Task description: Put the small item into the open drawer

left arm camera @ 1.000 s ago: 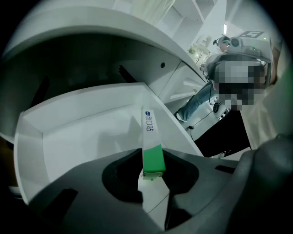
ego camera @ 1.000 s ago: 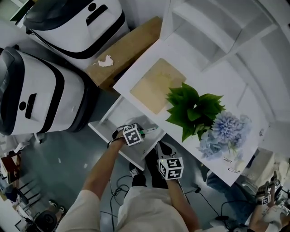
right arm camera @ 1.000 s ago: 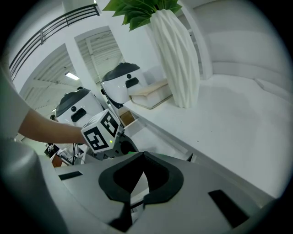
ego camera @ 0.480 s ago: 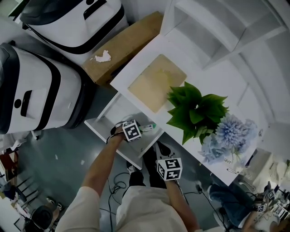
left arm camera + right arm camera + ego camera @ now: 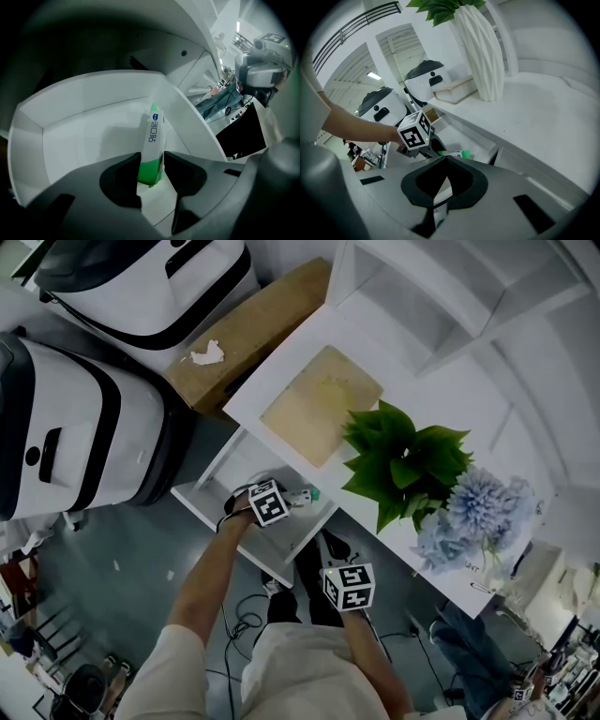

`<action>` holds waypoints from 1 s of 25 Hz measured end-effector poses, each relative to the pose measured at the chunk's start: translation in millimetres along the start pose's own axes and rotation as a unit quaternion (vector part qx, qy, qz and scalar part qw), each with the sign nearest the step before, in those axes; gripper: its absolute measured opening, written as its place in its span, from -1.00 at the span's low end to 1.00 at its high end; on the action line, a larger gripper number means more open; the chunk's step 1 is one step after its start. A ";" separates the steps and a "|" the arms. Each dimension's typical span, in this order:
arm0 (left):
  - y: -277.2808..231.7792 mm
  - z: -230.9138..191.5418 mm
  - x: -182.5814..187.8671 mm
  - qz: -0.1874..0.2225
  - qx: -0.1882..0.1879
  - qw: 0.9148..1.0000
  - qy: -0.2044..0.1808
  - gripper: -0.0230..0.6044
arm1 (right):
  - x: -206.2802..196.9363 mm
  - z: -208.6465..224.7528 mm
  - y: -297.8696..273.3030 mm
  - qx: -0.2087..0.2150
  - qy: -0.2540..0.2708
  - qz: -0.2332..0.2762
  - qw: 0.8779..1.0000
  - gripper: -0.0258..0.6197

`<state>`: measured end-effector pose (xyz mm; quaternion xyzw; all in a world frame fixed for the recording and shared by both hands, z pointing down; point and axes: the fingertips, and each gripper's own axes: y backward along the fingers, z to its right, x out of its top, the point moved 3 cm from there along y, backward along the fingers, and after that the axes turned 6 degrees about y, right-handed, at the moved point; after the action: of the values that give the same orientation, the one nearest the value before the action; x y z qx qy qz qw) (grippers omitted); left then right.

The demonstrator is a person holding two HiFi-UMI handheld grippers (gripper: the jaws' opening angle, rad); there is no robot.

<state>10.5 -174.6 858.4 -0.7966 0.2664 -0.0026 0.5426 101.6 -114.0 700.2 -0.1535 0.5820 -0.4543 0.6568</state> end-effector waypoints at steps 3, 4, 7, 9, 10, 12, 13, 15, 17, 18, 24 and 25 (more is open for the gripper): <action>0.9 -2.3 0.4 0.006 0.003 1.000 0.005 -0.40 | -2.3 -2.3 -1.2 0.002 0.003 -0.004 1.000 -0.84; 2.6 -3.5 1.0 0.007 0.007 1.000 0.005 -0.40 | -3.0 -3.2 -1.6 0.002 0.004 -0.005 1.000 -0.84; 8.5 -6.2 2.5 0.007 0.019 1.000 0.002 -0.38 | -3.4 -5.2 -2.0 0.002 0.008 -0.006 1.000 -0.84; 15.7 -6.5 4.6 0.010 0.027 1.000 -0.002 -0.37 | -1.7 -8.0 -0.8 0.002 0.009 -0.002 1.000 -0.84; 20.5 -6.0 6.2 0.012 0.030 0.999 -0.005 -0.36 | -0.9 -9.5 0.6 0.002 0.009 0.000 1.000 -0.84; 31.6 -3.7 9.8 0.017 0.038 0.999 -0.012 -0.36 | 0.5 -12.3 3.8 -0.001 0.007 0.005 1.000 -0.84; 37.8 -1.9 11.7 0.021 0.042 0.999 -0.016 -0.36 | 1.0 -13.8 5.4 -0.003 0.006 0.008 1.000 -0.84; 50.6 4.0 15.0 0.029 0.051 0.998 -0.024 -0.36 | 0.8 -17.2 8.8 -0.005 0.003 0.013 1.000 -0.84; 63.1 12.0 17.0 0.039 0.059 0.997 -0.031 -0.36 | -0.3 -21.4 11.7 -0.007 0.000 0.019 1.000 -0.84; 69.3 16.2 16.8 0.044 0.063 0.996 -0.034 -0.36 | -0.6 -24.1 12.9 -0.008 -0.001 0.021 1.000 -0.84; 109.0 47.9 10.2 0.081 0.089 0.992 -0.047 -0.37 | 1.4 -39.2 22.9 -0.015 0.001 0.036 0.999 -0.84; 118.2 53.9 9.9 0.090 0.097 0.990 -0.048 -0.36 | 2.2 -41.9 24.9 -0.016 0.001 0.039 0.999 -0.84</action>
<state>-15.1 -164.1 731.0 -0.7122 0.3094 0.0589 0.6273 73.9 -88.5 669.2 -0.1405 0.5951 -0.4188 0.6714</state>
